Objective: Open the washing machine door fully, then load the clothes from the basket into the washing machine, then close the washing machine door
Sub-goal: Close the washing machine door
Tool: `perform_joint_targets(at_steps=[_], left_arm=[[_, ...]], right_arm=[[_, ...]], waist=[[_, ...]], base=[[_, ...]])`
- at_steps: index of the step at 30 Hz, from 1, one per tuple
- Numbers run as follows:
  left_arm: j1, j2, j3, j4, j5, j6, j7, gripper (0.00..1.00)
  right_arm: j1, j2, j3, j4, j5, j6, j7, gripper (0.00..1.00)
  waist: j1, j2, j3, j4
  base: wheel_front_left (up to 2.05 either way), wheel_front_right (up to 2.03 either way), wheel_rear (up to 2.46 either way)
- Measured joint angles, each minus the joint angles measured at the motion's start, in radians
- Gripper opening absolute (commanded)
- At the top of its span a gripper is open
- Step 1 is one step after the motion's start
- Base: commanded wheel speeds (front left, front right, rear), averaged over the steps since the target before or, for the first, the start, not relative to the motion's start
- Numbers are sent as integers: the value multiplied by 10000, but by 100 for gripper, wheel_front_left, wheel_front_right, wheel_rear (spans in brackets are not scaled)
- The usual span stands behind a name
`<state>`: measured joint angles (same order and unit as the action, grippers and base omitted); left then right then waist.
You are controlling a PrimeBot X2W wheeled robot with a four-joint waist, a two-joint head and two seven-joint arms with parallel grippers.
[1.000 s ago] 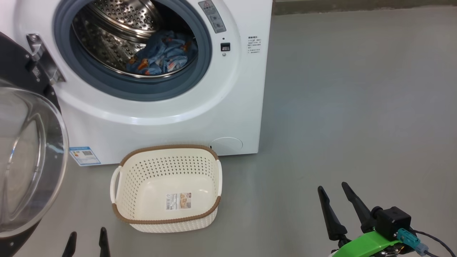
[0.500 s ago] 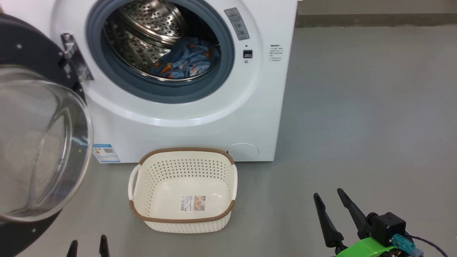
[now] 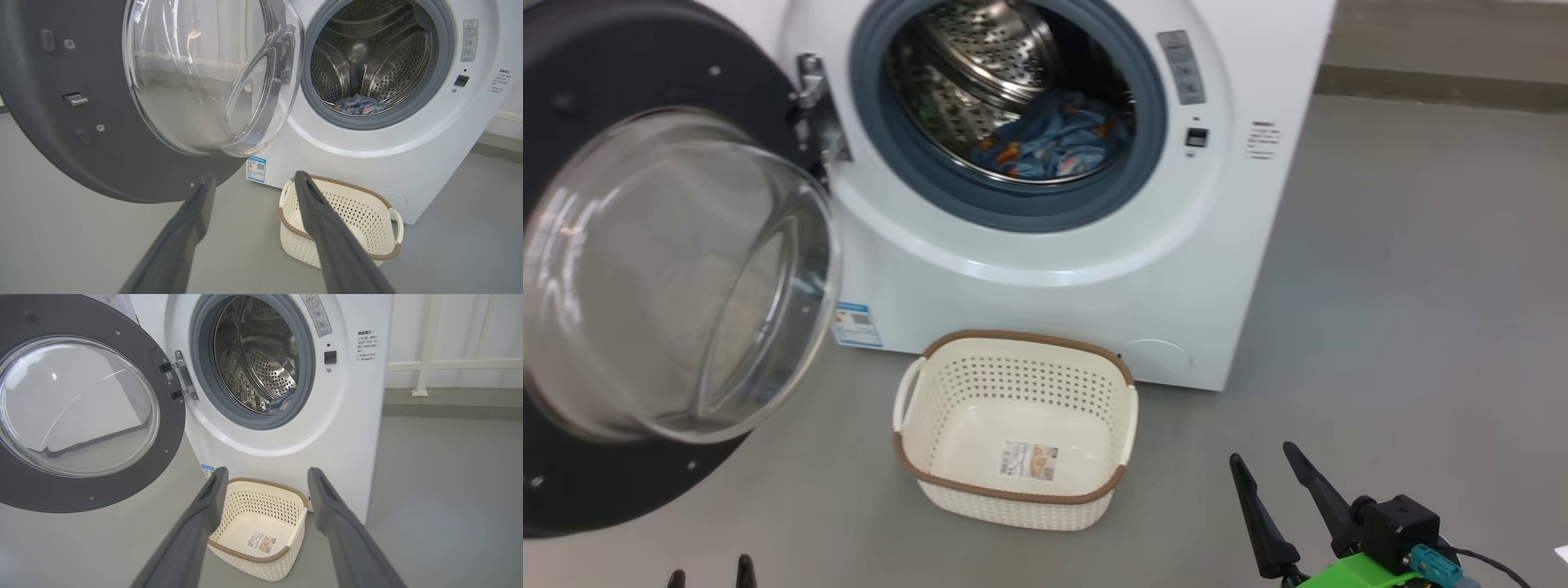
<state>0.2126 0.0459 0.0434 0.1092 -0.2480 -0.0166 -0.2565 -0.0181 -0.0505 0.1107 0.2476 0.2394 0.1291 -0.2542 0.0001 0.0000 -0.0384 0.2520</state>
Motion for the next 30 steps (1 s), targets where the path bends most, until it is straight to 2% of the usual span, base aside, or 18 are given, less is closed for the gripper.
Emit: perform_joint_targets(at_steps=[4,17,30], left_arm=[[139,2,77,58,19,48,0,100],[327,2,435,38,77,334,0,100],[549,0,671,-510,-433,941,0,100]], right_arm=[[0,2,12,-6,0,0,0,100],[16,12,128,-82,8,0,0,100],[-544,4,656,249,-107,0,0,100]], waist=[[0,-1,-76,649],[-1,0,-229,2078],[0,0,190,2532]], base=[[0,0,0],[0,0,0],[0,0,0]])
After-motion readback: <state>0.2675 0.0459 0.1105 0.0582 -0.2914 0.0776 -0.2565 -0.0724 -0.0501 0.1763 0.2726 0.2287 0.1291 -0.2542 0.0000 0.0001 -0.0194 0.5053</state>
